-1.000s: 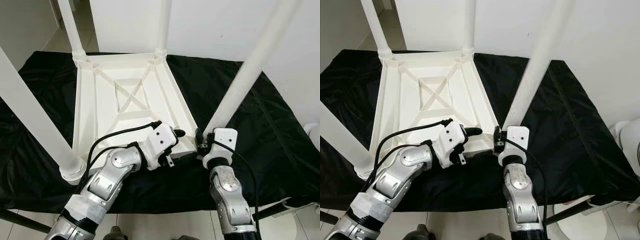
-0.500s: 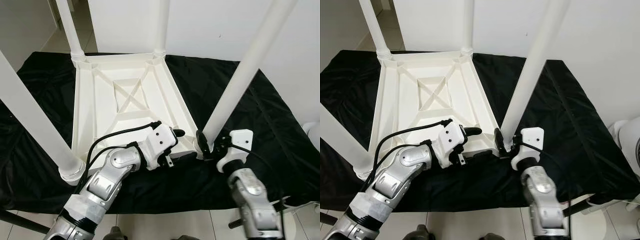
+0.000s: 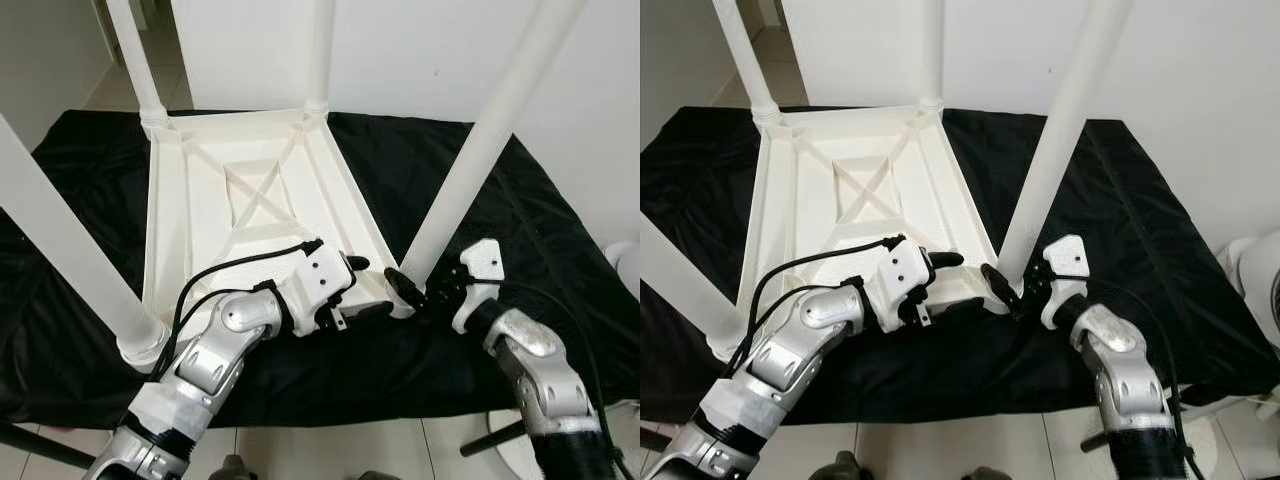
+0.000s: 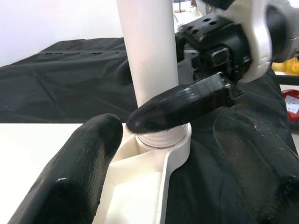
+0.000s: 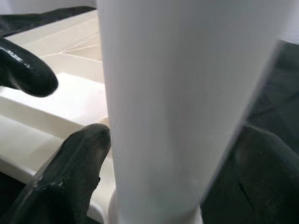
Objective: Building children table
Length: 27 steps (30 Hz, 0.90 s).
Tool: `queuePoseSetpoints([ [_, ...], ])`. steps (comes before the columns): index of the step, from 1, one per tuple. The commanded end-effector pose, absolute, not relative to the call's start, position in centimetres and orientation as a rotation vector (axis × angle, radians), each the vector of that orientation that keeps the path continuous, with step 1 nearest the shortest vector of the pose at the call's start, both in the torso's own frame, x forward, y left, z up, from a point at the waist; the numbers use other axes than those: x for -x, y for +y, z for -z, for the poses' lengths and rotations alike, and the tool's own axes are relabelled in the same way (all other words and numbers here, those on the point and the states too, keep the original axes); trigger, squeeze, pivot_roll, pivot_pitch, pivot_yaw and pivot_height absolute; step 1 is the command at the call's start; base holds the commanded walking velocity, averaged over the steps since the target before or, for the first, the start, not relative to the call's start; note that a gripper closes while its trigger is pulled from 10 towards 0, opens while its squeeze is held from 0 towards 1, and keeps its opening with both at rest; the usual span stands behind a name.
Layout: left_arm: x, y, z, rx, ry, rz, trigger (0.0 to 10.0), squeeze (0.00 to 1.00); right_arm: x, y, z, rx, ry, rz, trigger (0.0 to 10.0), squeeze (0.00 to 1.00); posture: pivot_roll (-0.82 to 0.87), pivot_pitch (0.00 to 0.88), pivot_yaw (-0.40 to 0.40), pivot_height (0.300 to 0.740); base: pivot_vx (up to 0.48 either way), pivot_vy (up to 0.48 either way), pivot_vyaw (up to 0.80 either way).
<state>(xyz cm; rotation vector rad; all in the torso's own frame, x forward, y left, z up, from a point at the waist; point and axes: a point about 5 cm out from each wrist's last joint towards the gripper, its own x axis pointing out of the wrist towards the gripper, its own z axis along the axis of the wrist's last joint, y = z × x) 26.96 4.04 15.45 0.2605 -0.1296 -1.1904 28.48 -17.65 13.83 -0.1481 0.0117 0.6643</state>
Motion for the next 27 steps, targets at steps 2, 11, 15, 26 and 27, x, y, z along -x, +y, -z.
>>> queuePoseSetpoints([
  [2, -26.8, 3.7, -15.4, -0.278, -0.128, 1.239, 10.0, 0.00, -29.4, -17.2, -13.4, 0.152, 0.040, -0.738, 3.5, 0.00, -0.01, 0.000, -0.017, 0.740, 0.000, 0.000, 0.00],
  [11, -26.8, 3.7, -15.5, -0.273, -0.137, 1.227, 10.0, 0.00, -29.8, -17.6, -12.7, 0.121, 0.101, -0.789, 0.0, 0.00, 0.00, 0.000, -0.034, 0.740, 0.000, 0.000, 0.00],
  [15, -26.8, 3.7, -15.4, -0.270, -0.137, 1.227, 10.0, 0.00, -29.6, -18.0, -12.4, 0.116, 0.112, -0.785, 0.0, 0.00, 0.00, 0.000, -0.033, 0.740, 0.000, 0.000, 0.00],
  [26, -26.7, 3.6, -15.3, -0.268, -0.137, 1.231, 10.0, 0.00, -30.0, -18.4, -12.5, 0.100, 0.092, -0.614, 10.0, 0.00, -0.02, 0.000, -0.024, 0.740, 0.000, 0.000, 0.00],
  [27, -26.7, 3.6, -15.3, -0.268, -0.137, 1.231, 10.0, 0.00, -30.0, -18.4, -12.5, 0.100, 0.092, -0.614, 10.0, 0.00, -0.02, 0.000, -0.024, 0.740, 0.000, 0.000, 0.00],
])
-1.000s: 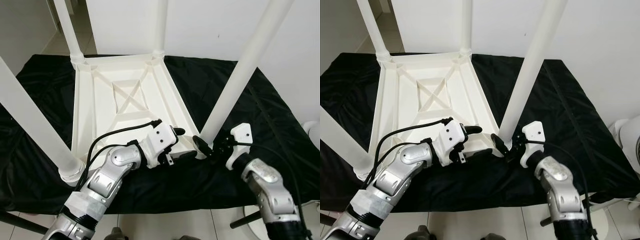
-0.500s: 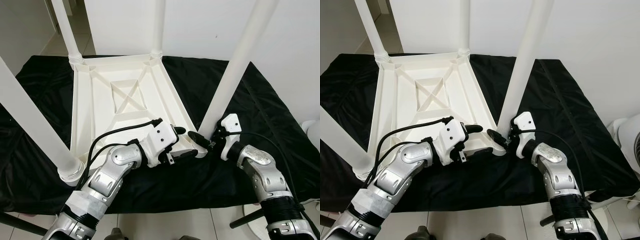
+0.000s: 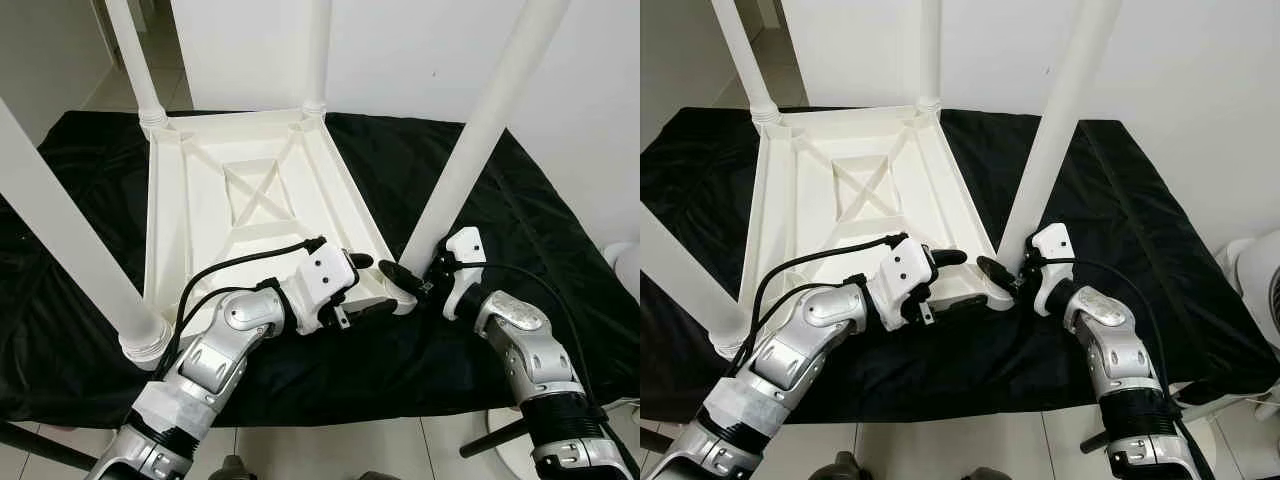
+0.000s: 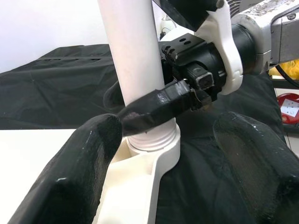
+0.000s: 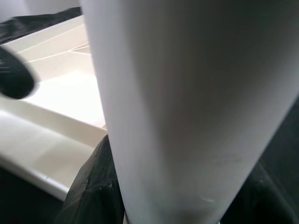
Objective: Building children table
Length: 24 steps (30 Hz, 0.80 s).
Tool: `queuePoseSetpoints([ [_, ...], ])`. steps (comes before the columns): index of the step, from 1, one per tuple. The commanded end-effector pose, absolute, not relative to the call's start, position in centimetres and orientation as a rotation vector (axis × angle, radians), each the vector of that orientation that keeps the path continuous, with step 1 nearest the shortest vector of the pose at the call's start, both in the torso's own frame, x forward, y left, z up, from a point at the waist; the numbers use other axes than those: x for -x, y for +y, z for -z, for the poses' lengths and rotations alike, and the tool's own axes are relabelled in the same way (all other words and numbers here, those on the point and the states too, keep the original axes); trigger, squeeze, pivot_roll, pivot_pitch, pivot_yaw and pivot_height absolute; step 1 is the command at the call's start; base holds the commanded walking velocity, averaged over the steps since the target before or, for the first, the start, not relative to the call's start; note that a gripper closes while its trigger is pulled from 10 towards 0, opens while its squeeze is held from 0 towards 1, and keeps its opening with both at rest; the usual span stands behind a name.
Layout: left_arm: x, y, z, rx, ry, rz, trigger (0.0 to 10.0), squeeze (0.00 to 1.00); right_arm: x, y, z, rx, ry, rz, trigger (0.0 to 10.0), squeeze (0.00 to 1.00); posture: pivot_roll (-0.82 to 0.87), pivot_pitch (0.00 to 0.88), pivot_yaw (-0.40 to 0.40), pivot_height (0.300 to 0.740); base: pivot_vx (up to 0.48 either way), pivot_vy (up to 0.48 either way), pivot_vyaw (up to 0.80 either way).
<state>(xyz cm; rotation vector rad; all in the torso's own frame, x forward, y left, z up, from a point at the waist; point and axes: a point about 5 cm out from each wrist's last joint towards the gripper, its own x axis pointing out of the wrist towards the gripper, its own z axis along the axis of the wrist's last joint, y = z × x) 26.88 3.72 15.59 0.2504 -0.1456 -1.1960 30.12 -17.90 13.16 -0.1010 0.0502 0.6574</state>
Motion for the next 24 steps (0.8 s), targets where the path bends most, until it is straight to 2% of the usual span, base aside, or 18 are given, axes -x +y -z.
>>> queuePoseSetpoints([
  [1, -26.7, 3.6, -15.3, -0.271, -0.138, 1.236, 10.0, 0.00, -30.2, -18.5, -12.6, 0.107, 0.094, -0.578, 10.0, 0.00, -0.02, 0.000, -0.022, 0.740, 0.000, 0.000, 0.00],
  [3, -26.7, 3.6, -15.3, -0.271, -0.138, 1.236, 10.0, 0.00, -30.2, -18.5, -12.6, 0.107, 0.094, -0.578, 10.0, 0.00, -0.02, 0.000, -0.022, 0.740, 0.000, 0.000, 0.00],
  [5, -26.5, 3.6, -15.2, -0.274, -0.136, 1.245, 10.0, 0.00, -29.9, -18.1, -12.9, 0.182, 0.091, -0.493, 10.0, 0.00, -0.03, 0.000, -0.024, 0.740, 0.000, 0.000, 0.00],
  [10, -26.4, 3.5, -15.1, -0.273, -0.134, 1.250, 10.0, 0.00, -29.6, -17.6, -13.1, 0.191, 0.087, -0.397, 10.0, 0.00, -0.03, 0.000, -0.025, 0.740, 0.000, 0.000, 0.00],
  [12, -26.3, 3.5, -15.1, -0.273, -0.134, 1.253, 10.0, 0.00, -29.5, -17.3, -13.1, 0.166, 0.087, -0.347, 10.0, 0.00, -0.03, 0.000, -0.026, 0.740, 0.000, 0.000, 0.00],
  [16, -26.3, 3.6, -15.0, -0.276, -0.132, 1.256, 10.0, 0.00, -28.8, -16.2, -12.9, 0.074, 0.086, -0.124, 10.0, 0.00, -0.02, 0.000, -0.024, 0.740, 0.000, 0.000, 0.00],
  [17, -26.3, 3.6, -15.0, -0.276, -0.132, 1.256, 10.0, 0.00, -28.8, -16.2, -12.9, 0.074, 0.086, -0.124, 10.0, 0.00, -0.02, 0.000, -0.024, 0.740, 0.000, 0.000, 0.00],
  [20, -26.3, 3.6, -15.0, -0.281, -0.134, 1.258, 10.0, 0.00, -28.1, -14.8, -12.3, 0.011, 0.081, 0.061, 10.0, 0.00, -0.02, 0.000, -0.027, 0.740, 0.000, 0.000, 0.00],
  [24, -26.3, 3.7, -15.0, -0.284, -0.135, 1.260, 10.0, 0.00, -27.7, -13.8, -12.1, -0.011, 0.089, 0.144, 10.0, 0.00, -0.01, 0.000, -0.029, 0.740, 0.000, 0.000, 0.00],
])
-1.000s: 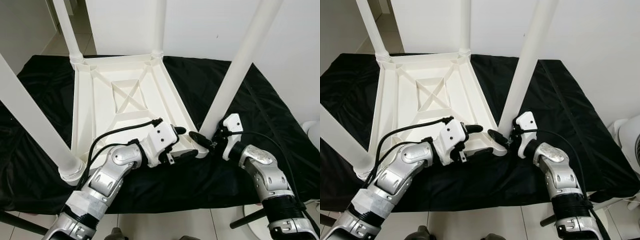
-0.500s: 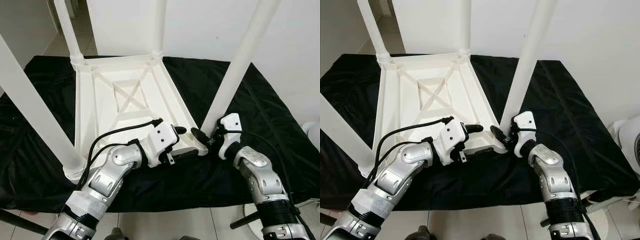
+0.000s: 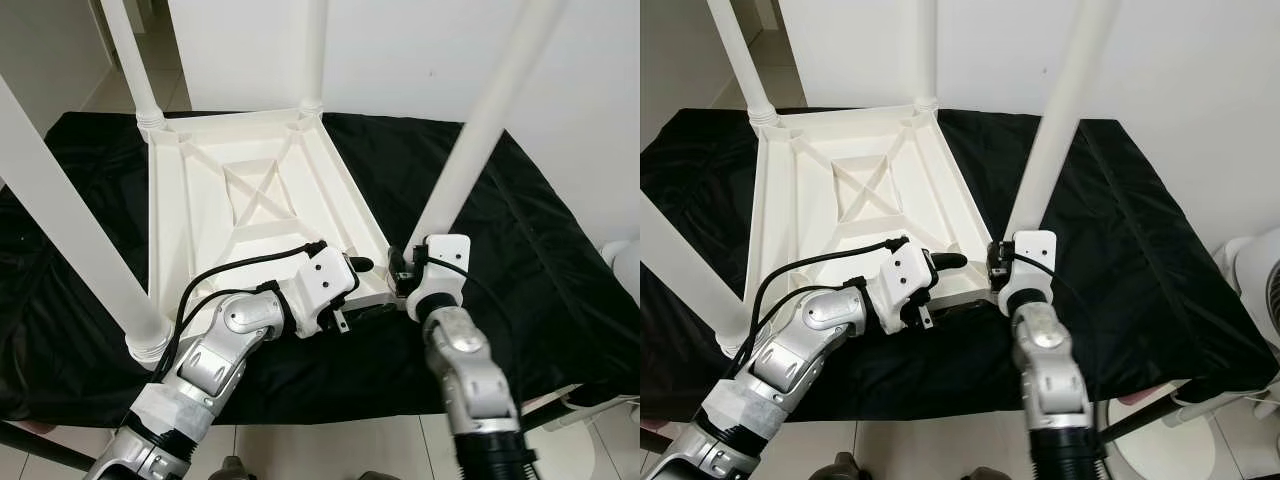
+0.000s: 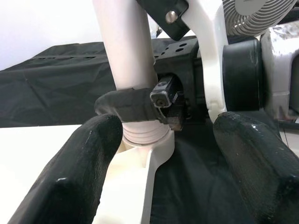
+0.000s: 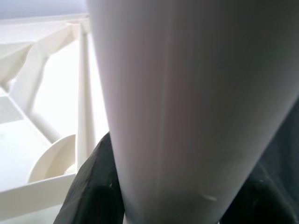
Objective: Building children table
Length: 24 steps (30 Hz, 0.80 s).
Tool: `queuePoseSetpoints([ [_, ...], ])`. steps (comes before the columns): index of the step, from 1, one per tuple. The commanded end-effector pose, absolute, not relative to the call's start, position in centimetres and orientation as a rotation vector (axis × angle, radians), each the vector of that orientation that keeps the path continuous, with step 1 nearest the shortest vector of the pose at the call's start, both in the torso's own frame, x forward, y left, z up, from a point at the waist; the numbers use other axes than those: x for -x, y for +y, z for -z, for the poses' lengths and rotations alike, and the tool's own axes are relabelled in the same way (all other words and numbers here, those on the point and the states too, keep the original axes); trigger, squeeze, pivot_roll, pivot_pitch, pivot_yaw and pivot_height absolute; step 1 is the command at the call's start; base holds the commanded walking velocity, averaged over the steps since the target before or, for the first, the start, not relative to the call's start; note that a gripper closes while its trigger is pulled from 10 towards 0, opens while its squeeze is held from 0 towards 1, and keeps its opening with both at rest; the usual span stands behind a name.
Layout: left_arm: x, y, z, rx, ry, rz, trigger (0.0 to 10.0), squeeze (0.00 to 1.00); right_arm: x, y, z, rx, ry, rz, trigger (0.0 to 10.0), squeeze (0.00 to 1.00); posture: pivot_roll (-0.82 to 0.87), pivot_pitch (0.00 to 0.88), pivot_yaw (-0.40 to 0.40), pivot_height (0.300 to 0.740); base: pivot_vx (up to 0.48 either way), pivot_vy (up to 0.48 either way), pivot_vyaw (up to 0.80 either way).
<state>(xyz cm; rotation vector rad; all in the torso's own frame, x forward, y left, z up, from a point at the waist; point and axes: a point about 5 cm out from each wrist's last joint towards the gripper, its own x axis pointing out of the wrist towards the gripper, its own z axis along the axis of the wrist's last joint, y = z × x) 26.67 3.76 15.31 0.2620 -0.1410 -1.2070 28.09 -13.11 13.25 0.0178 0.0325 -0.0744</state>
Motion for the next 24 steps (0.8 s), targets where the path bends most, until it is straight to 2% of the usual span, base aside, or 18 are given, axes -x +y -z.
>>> queuePoseSetpoints([
  [1, -26.3, 3.7, -15.1, -0.286, -0.136, 1.259, 10.0, 0.00, -27.6, -13.6, -12.1, 0.000, 0.082, 0.178, 10.0, 0.00, -0.01, 0.000, -0.028, 0.740, 0.000, 0.000, 0.00],
  [5, -26.4, 3.7, -15.1, -0.287, -0.136, 1.256, 10.0, 0.00, -27.7, -12.2, -12.7, -0.034, 0.070, 0.156, 10.0, 0.00, -0.01, 0.000, -0.024, 0.740, 0.000, 0.000, 0.00],
  [10, -26.4, 3.7, -15.1, -0.290, -0.138, 1.260, 10.0, 0.00, -27.7, -12.1, -12.8, -0.045, 0.064, 0.128, 10.0, 0.00, -0.01, 0.000, -0.027, 0.740, 0.000, 0.000, 0.00],
  [11, -26.4, 3.7, -15.1, -0.292, -0.139, 1.259, 10.0, 0.00, -27.6, -12.0, -13.1, -0.058, 0.045, 0.129, 10.0, 1.00, -0.01, 0.000, -0.027, 0.740, 0.000, 0.000, 0.00],
  [15, -26.4, 3.7, -15.2, -0.291, -0.140, 1.257, 10.0, 0.00, -27.5, -12.0, -13.5, -0.073, 0.025, 0.133, 10.0, 1.00, -0.01, 0.000, -0.031, 0.740, 0.000, 0.000, 0.00],
  [18, -26.3, 3.7, -15.1, -0.288, -0.139, 1.251, 10.0, 0.00, -27.0, -12.9, -13.8, -0.108, -0.021, 0.085, 10.0, 1.00, 0.00, 0.000, -0.035, 0.740, 0.000, 0.000, 0.00],
  [23, -26.3, 3.7, -15.1, -0.281, -0.137, 1.247, 10.0, 0.00, -26.4, -14.0, -13.6, -0.063, -0.027, -0.028, 10.0, 1.00, -0.01, 0.000, -0.036, 0.740, 0.000, 0.000, 0.00],
  [24, -26.4, 3.6, -15.1, -0.279, -0.137, 1.247, 10.0, 0.00, -26.2, -14.7, -13.2, -0.047, -0.019, -0.099, 10.0, 0.00, -0.01, 0.000, -0.036, 0.740, 0.000, 0.000, 0.00],
])
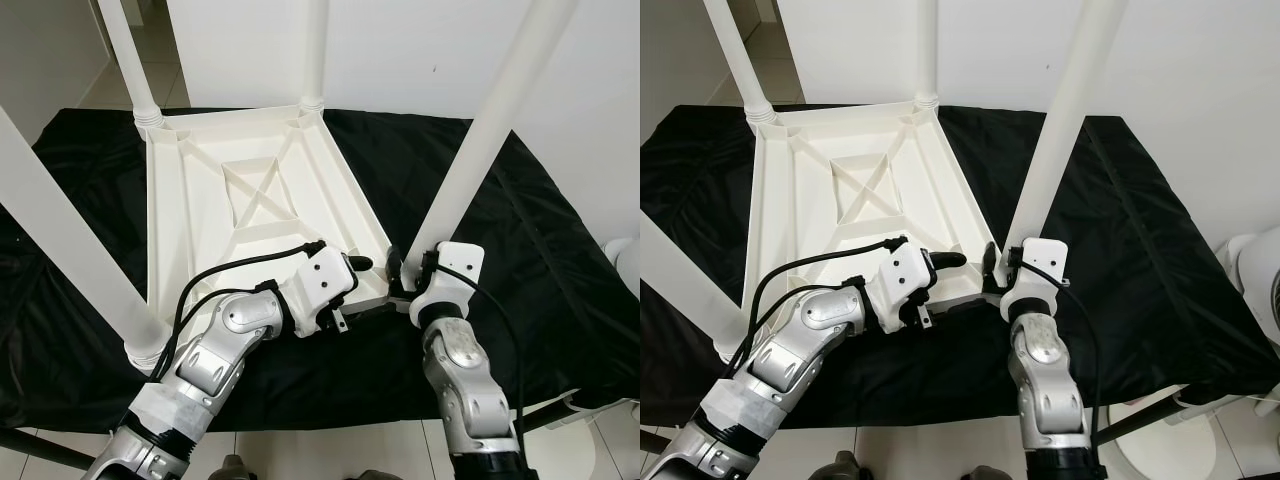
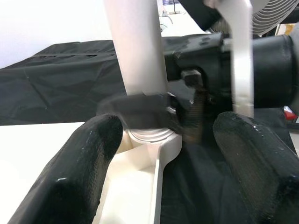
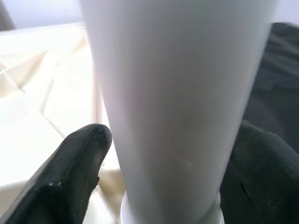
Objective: Building children table
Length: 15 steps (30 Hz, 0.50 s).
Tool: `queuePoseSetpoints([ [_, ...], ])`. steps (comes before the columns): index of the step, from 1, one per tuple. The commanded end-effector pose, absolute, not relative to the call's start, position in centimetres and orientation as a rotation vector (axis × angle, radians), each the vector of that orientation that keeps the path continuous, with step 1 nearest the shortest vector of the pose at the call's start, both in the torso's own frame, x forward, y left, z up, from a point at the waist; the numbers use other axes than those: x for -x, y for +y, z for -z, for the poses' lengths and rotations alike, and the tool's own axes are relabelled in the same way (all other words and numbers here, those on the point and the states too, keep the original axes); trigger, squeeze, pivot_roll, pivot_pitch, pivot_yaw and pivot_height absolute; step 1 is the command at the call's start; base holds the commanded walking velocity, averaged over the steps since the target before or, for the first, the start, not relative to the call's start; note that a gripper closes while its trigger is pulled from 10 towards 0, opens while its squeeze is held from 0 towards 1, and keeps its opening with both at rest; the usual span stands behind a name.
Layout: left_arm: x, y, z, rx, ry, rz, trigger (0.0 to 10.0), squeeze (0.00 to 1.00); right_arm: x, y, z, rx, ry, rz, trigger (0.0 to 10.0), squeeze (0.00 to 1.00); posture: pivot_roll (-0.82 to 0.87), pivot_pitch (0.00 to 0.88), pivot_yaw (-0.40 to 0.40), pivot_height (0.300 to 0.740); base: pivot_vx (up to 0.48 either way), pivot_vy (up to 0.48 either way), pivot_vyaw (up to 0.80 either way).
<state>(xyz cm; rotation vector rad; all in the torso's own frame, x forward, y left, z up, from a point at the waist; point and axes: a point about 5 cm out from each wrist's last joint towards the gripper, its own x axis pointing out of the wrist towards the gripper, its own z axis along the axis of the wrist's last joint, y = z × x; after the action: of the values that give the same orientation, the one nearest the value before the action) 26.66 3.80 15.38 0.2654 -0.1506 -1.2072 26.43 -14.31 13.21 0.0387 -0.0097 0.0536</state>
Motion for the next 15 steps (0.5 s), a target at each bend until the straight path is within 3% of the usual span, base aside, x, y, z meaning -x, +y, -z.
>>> queuePoseSetpoints([
  [1, -26.4, 3.6, -15.1, -0.278, -0.137, 1.246, 10.0, 0.00, -26.0, -15.1, -13.0, -0.038, -0.012, -0.146, 10.0, 0.00, -0.01, 0.000, -0.036, 0.740, 0.000, 0.000, 0.00],
  [15, -26.6, 3.7, -15.1, -0.277, -0.134, 1.239, 10.0, 0.00, -27.2, -18.6, -13.2, 0.116, 0.002, -0.501, 10.0, 0.00, -0.01, 0.000, -0.016, 0.740, 0.000, 0.000, 0.00],
])
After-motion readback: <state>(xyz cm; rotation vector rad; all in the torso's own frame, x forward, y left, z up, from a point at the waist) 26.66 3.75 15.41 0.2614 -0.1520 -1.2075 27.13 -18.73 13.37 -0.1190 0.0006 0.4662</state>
